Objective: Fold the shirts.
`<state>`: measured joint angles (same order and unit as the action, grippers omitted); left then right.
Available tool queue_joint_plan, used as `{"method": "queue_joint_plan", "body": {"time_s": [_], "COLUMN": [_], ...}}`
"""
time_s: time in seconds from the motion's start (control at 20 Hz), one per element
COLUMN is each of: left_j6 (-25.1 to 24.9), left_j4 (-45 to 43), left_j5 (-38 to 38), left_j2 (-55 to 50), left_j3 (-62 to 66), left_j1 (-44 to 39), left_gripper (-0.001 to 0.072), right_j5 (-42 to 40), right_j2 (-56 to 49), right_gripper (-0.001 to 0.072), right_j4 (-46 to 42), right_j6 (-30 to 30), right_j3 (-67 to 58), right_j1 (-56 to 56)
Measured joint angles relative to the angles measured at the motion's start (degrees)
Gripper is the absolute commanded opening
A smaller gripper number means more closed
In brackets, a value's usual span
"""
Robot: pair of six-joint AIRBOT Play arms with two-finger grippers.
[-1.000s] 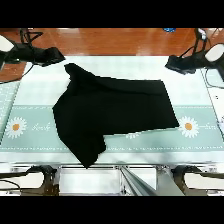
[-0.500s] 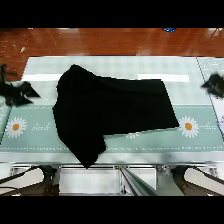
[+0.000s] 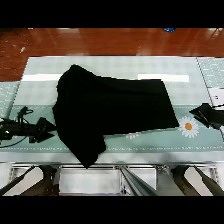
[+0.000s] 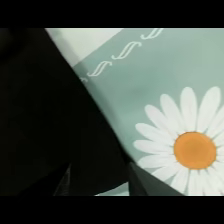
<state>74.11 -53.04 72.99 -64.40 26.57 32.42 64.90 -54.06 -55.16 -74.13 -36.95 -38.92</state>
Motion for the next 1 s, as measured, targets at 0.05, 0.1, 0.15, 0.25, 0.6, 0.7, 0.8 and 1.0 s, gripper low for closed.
{"method": "queue_joint_plan", "body": {"time_s": [0.05,0.1,0.15,0.25,0.6,0.7,0.8,1.0], "left_j6": [-0.3,-0.6,-0.7,-1.1,-3.9,-4.2,-4.4,-4.6], "left_j4": [0.5,1.1,2.1,3.2,5.8,6.1,6.2,6.4], "left_j5": [-0.6,-1.0,-1.5,-4.0,-8.8,-9.3,-9.4,-9.7], "left_j2": [0.2,0.3,0.4,0.5,0.5,0.5,0.5,0.5], "left_j3": [-1.7,-3.0,-4.1,-5.5,-5.5,-5.4,-5.4,-5.4], "left_j1": [-0.6,-1.3,-2.2,-4.8,-10.0,-10.3,-10.5,-10.6], "left_gripper": [0.0506,0.0505,0.0495,0.0047,0.0019,0.0019,0.0019,0.0019], "right_j5": [0.0,0.0,0.1,0.2,5.2,5.4,4.4,0.6], "right_j2": [0.3,0.5,0.6,0.1,-7.6,-10.1,-12.6,-18.4], "right_gripper": [0.0409,0.0409,0.0409,0.0409,0.0408,0.0408,0.0408,0.0251], "right_j4": [0.1,0.3,0.5,0.5,-4.0,-2.4,-0.7,3.8], "right_j6": [0.1,0.2,0.2,-0.5,-3.2,-2.9,-2.6,-3.3], "right_j3": [0.5,0.8,1.0,1.3,3.7,4.2,4.4,3.2], "right_j1": [-0.1,-0.2,-0.6,-2.3,-6.7,-4.9,-2.0,5.5]}}
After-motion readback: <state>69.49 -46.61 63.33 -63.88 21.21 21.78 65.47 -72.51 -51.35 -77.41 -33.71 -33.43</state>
